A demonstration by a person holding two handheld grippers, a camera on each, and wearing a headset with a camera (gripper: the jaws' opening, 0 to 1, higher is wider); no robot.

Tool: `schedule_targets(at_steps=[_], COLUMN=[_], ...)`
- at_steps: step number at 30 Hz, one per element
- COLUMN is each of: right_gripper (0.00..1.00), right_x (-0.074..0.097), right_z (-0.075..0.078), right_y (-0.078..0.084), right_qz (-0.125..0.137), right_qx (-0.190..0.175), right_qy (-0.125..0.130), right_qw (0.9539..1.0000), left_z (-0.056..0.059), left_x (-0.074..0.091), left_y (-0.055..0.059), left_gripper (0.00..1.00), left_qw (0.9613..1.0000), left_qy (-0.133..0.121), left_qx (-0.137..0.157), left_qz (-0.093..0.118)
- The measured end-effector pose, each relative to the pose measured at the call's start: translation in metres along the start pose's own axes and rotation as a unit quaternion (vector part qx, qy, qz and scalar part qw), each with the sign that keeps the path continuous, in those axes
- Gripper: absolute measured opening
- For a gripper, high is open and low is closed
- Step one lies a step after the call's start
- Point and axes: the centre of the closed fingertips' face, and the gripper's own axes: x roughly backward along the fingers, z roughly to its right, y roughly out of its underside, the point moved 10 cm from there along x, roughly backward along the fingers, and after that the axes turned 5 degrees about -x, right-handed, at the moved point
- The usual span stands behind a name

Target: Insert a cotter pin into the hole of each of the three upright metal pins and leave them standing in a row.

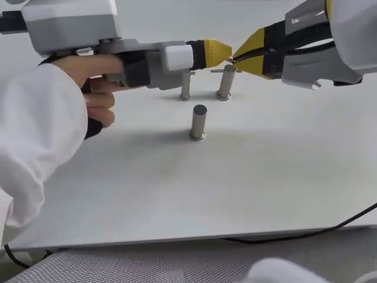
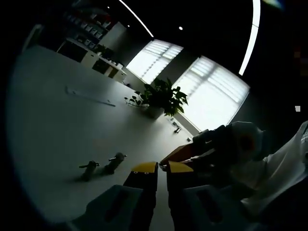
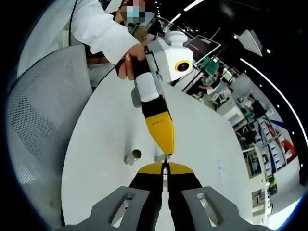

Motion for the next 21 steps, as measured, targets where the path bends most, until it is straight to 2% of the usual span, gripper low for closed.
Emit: schedule_targets(at_steps=[5,7,21], right_gripper=[0.00,0.00,0.00], right_x=[0.0006,0.0008,0.0008], right_z=[-0.0015,-0.0023,-0.0048], right_y=[-0.0012,-0.0022,-0.0061], right_qz=[-0.001,0.000,0.004], right_qx=[0.003,0.004,0.011], right_qy=[-0.001,-0.003,-0.004], right_qw=[1.0000,1.0000,0.9999], left_z=[0.0009,0.0011,0.0010], left_x=[0.0008,0.0018,0.0054], left_y=[0.0022,0.0028,0.0016], left_gripper=[0.02,0.02,0.01], left_qw=[1.0000,0.9999,0.9997], left_qy=[0.003,0.002,0.004], left_qx=[0.003,-0.011,-0.016], left_qz=[-0.008,-0.008,-0.018])
